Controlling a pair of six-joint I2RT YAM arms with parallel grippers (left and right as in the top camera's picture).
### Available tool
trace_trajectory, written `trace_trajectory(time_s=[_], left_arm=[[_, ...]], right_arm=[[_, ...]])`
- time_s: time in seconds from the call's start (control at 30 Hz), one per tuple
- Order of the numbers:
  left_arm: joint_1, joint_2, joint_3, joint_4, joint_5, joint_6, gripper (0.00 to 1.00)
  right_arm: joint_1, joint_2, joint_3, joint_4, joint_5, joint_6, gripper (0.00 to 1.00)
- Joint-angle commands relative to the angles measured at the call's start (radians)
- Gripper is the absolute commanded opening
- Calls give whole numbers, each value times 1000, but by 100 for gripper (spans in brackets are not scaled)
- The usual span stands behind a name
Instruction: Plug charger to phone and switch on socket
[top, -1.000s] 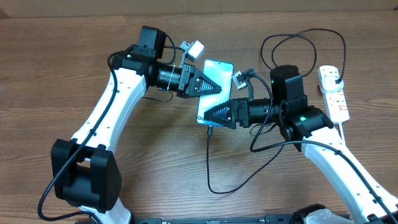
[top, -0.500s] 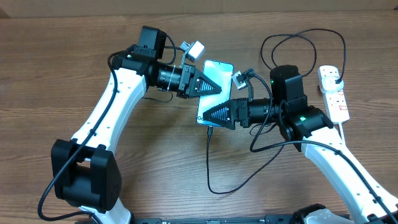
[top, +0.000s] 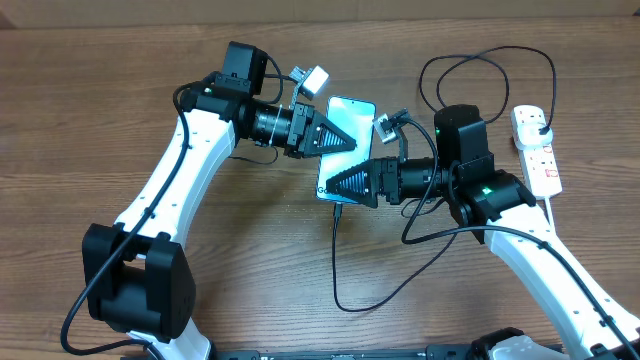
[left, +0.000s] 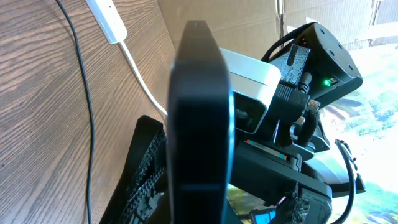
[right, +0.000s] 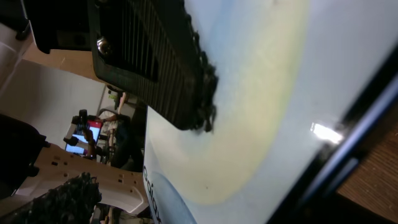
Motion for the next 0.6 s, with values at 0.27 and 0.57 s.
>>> trace_trajectory(time_s=[0.27,0.57], left_arm=[[-13,-35,-1,2,39,11,4],[-13,-35,-1,2,69,11,4]], right_arm=[[3,-3,12,2,9,-4,100],[3,-3,12,2,9,-5,100]])
